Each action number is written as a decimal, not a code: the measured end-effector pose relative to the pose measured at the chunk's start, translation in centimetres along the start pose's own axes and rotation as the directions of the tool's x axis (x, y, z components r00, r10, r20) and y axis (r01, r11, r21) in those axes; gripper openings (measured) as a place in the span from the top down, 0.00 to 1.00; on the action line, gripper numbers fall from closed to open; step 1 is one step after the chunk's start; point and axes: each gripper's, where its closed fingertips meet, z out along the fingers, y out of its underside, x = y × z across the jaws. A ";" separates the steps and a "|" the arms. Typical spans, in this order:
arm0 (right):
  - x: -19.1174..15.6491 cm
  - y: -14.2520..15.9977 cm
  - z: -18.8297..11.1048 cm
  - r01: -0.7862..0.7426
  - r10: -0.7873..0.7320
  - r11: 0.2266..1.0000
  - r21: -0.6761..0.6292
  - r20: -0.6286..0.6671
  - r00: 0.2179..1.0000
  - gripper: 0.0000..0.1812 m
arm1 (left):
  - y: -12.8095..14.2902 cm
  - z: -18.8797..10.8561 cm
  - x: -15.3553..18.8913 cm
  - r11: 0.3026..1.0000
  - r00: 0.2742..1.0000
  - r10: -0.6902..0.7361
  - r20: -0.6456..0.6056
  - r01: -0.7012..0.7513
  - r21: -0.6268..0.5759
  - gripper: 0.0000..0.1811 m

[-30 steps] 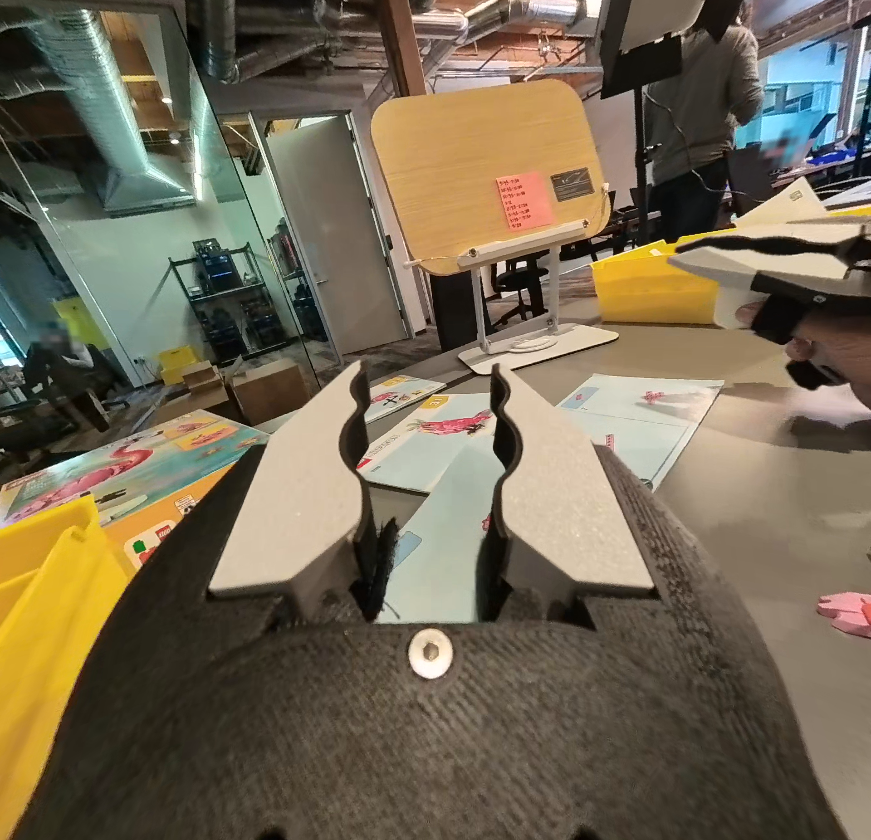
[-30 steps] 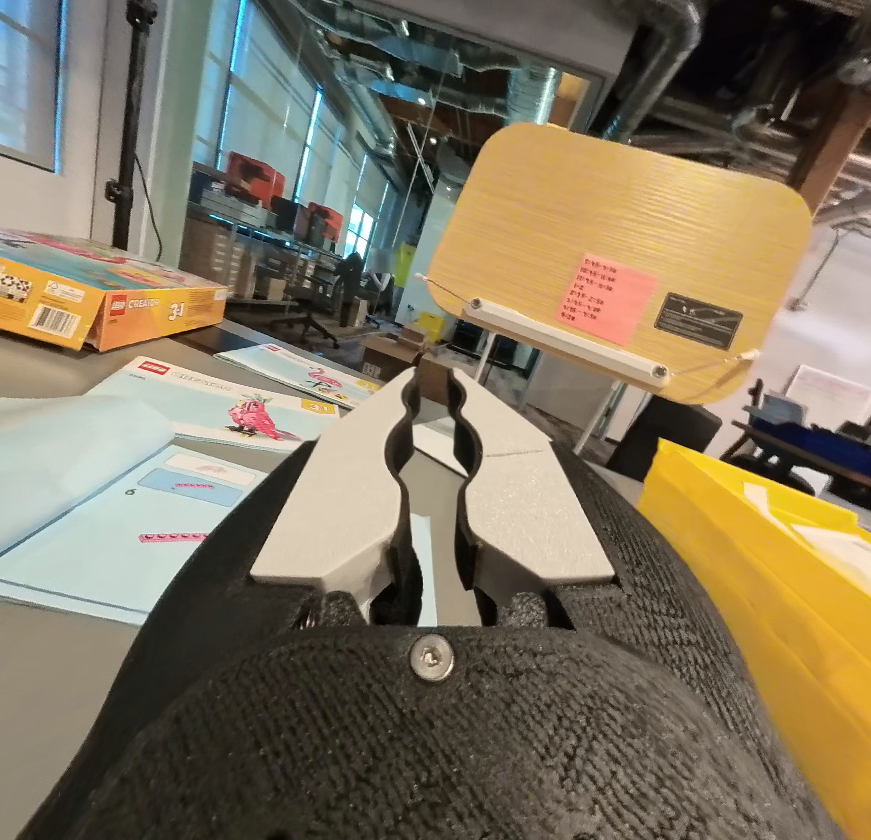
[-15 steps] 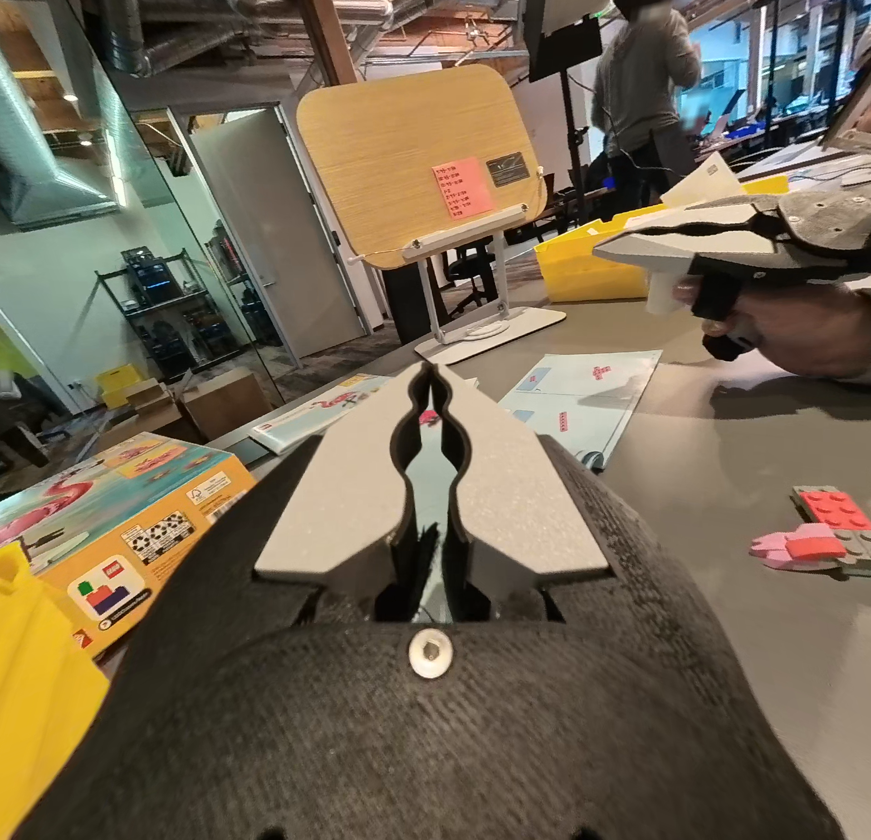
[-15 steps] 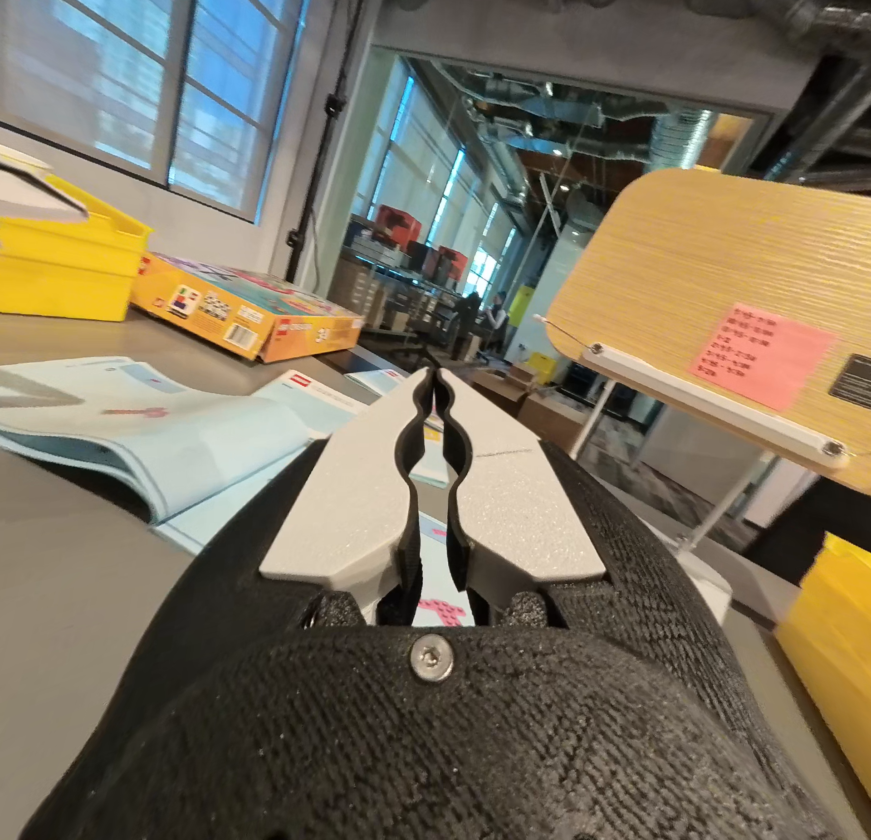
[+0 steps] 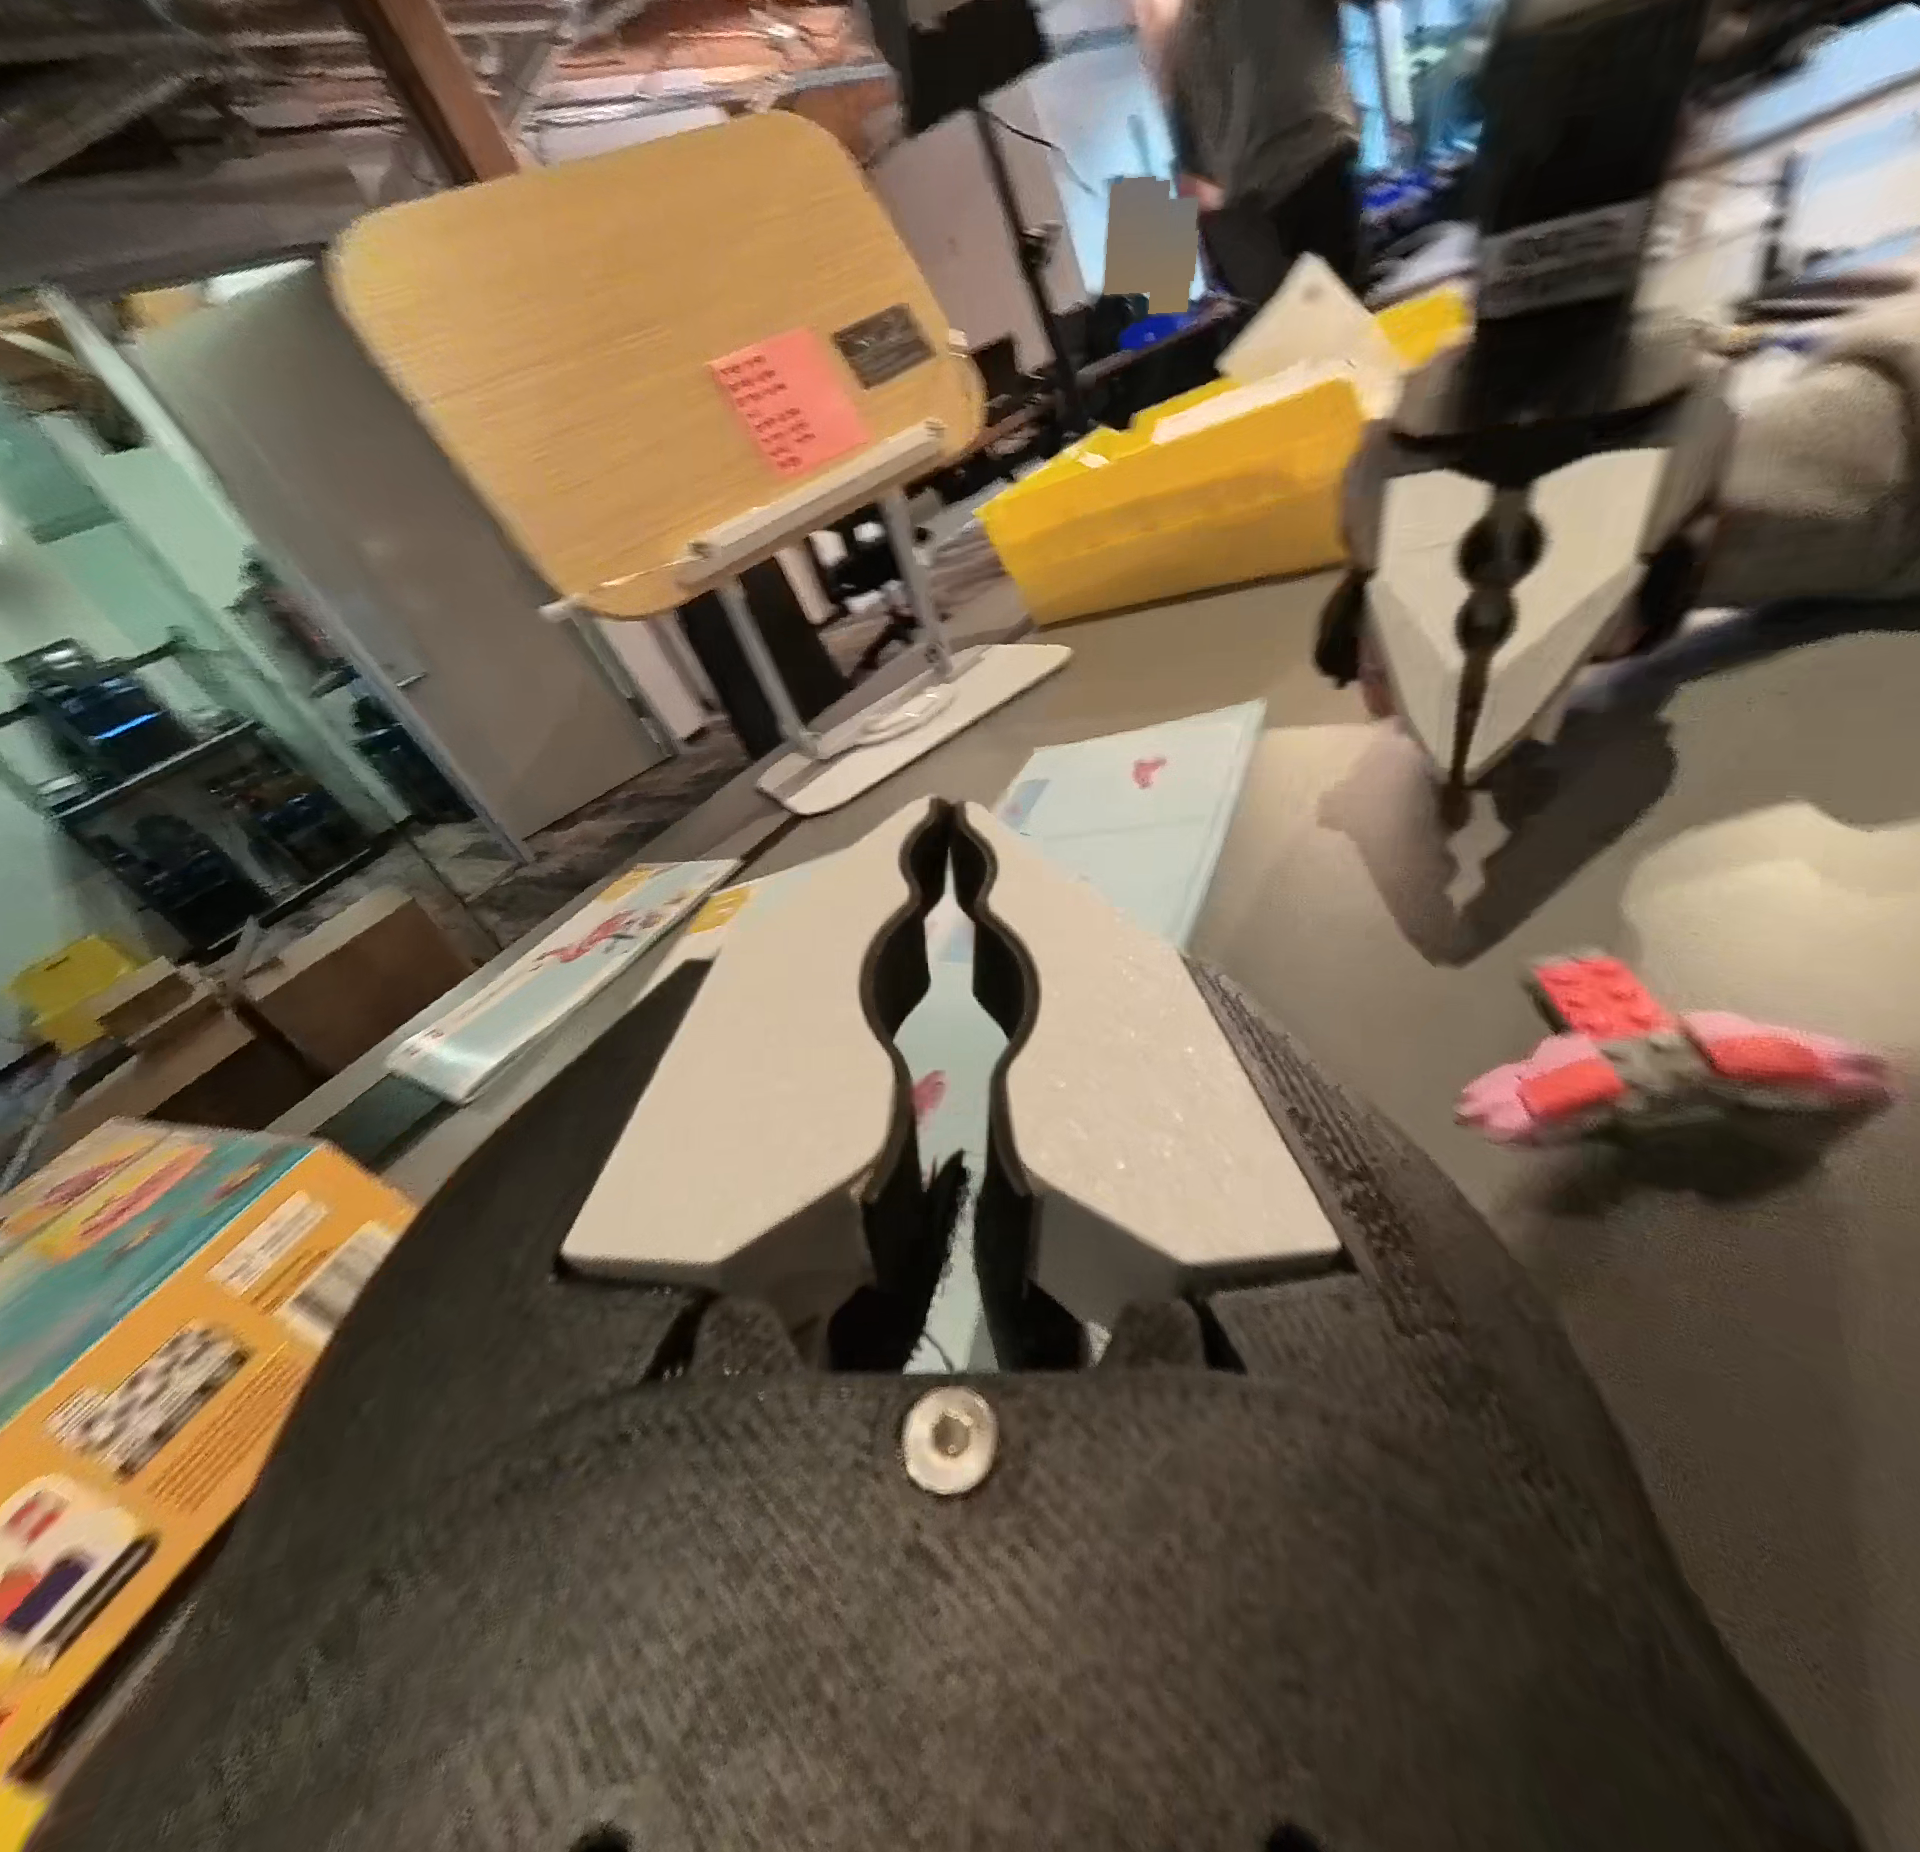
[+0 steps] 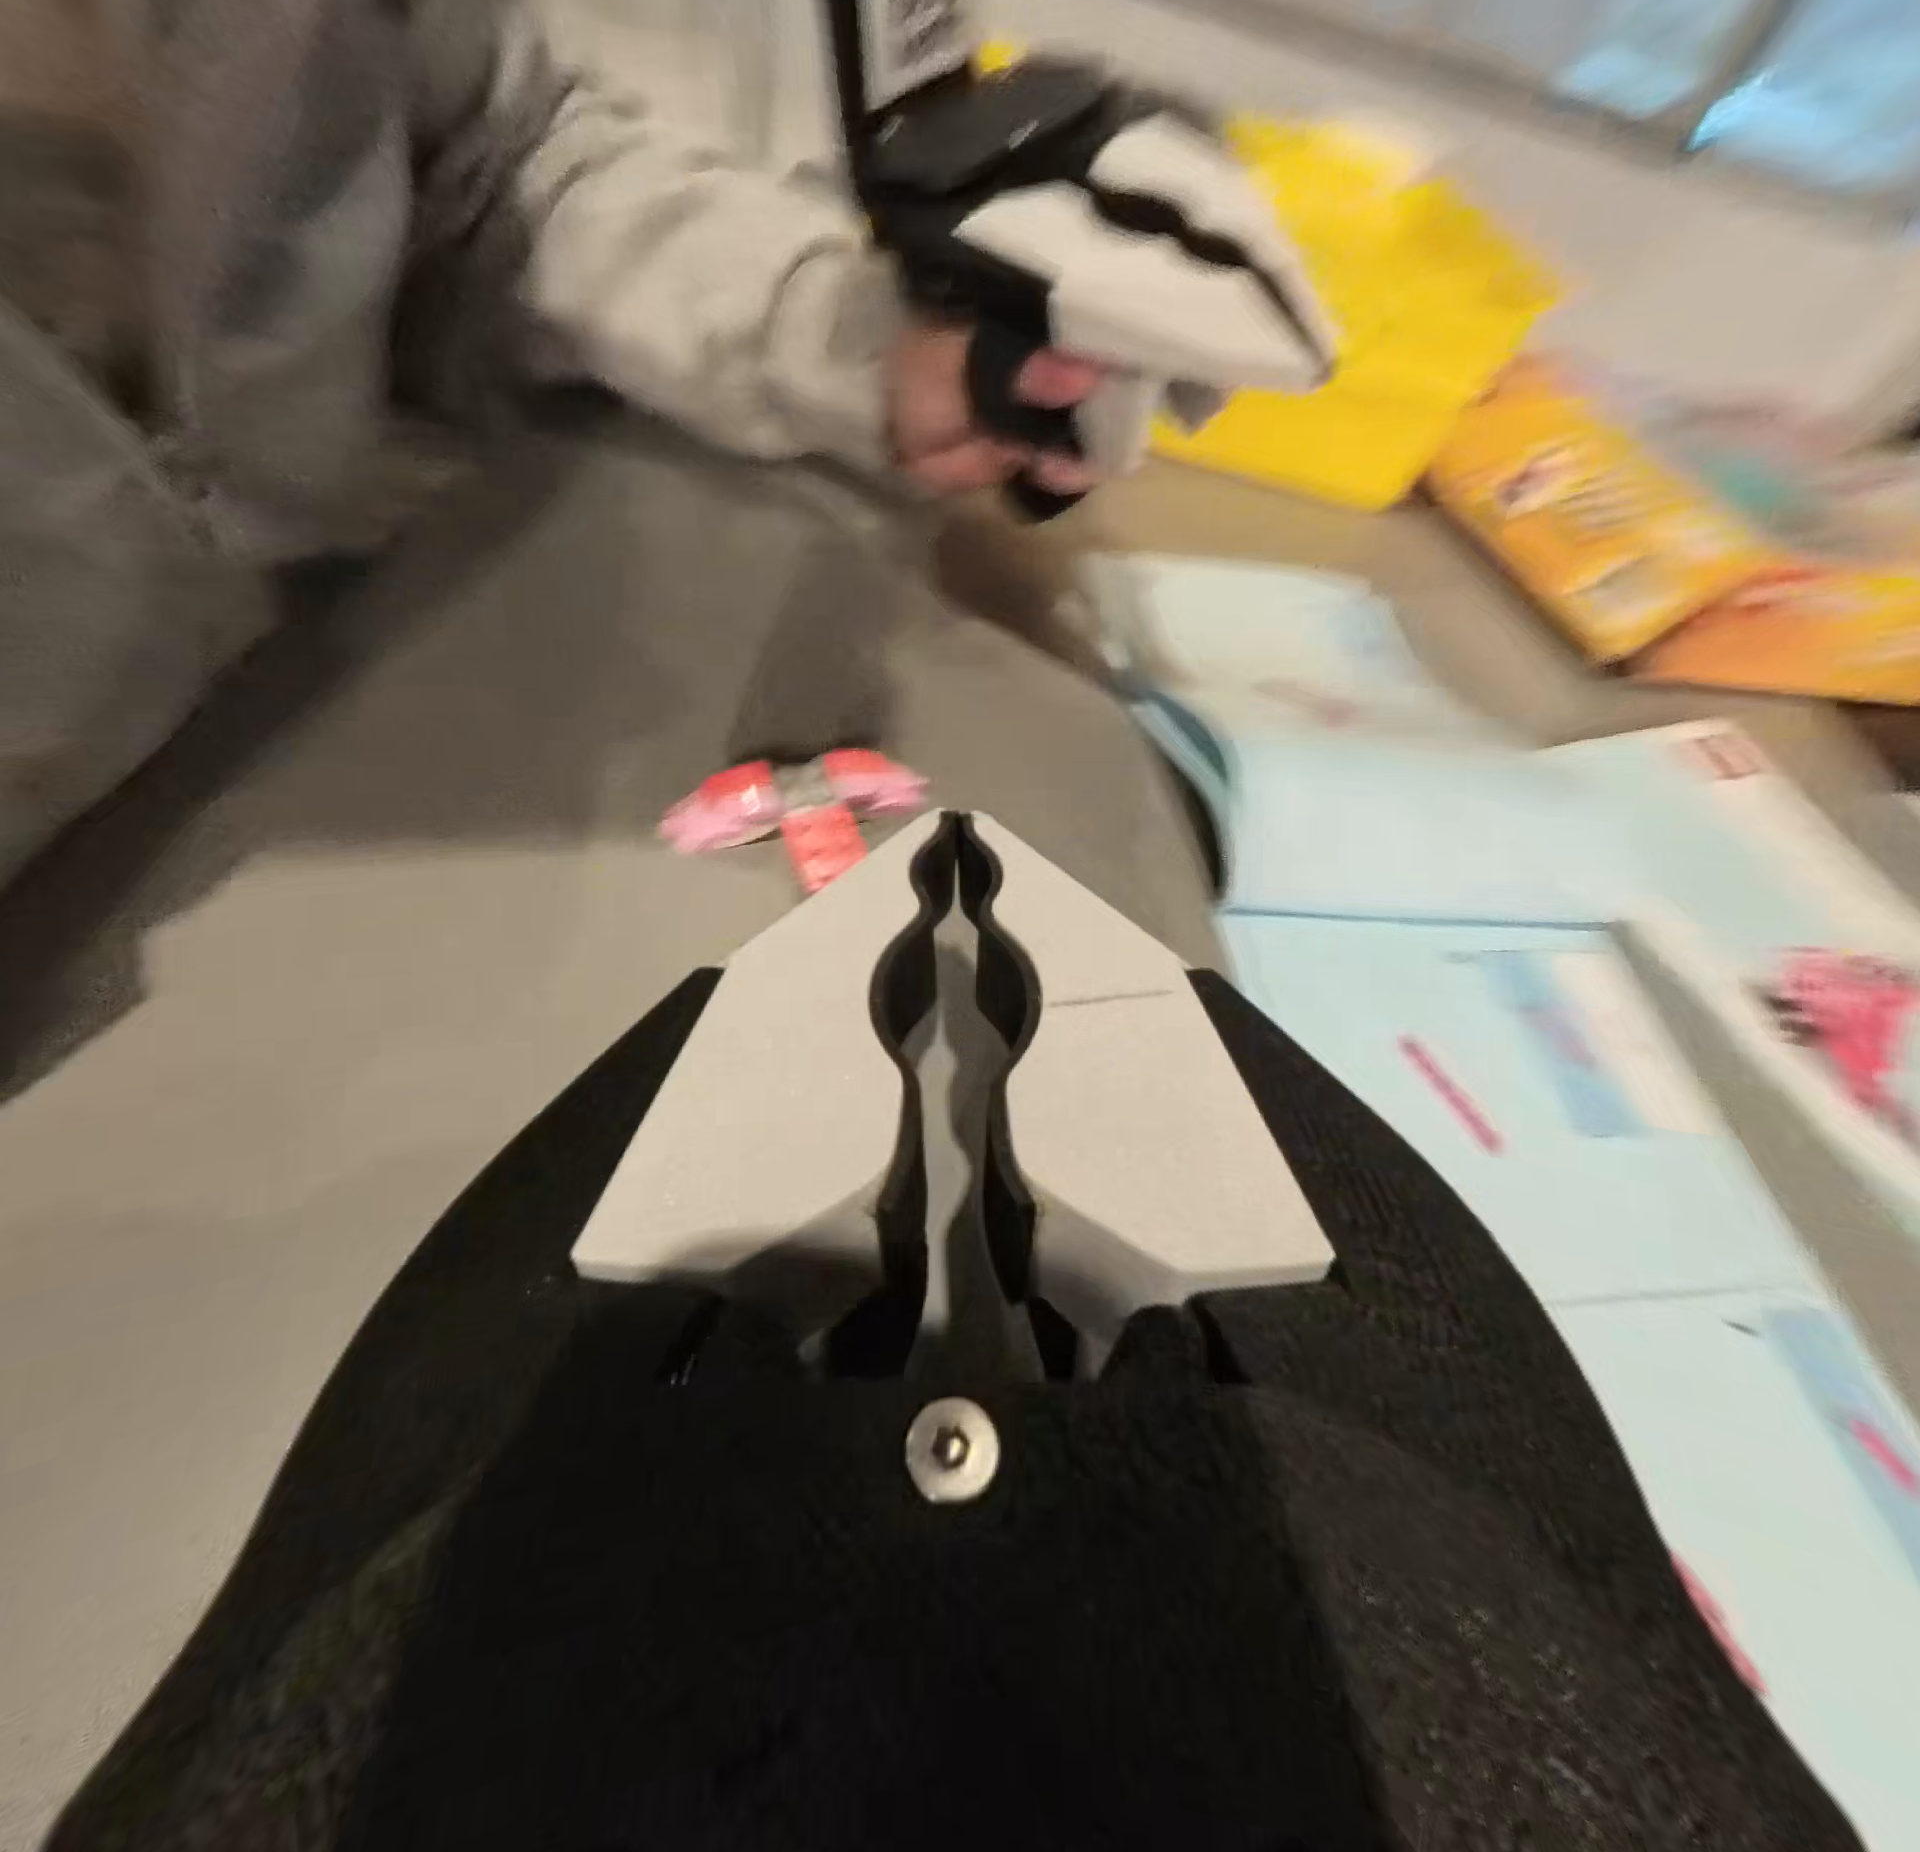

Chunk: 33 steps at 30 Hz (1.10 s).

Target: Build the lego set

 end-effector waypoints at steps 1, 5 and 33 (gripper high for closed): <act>-0.5 0.5 0.6 -0.013 0.014 0.999 -0.052 0.028 1.000 1.00 | 0.1 0.1 1.3 1.000 0.997 0.004 -0.080 -0.006 -0.015 1.00; -2.4 2.1 2.0 -0.041 0.065 0.981 -0.191 0.126 0.990 0.77 | 0.0 0.0 6.4 0.989 0.926 -0.124 -0.356 0.088 -0.116 0.71; -1.1 1.1 1.8 -0.502 0.525 0.851 -0.155 0.211 0.824 0.92 | 2.6 0.4 10.6 0.660 0.646 0.720 -0.253 -0.750 -0.037 0.82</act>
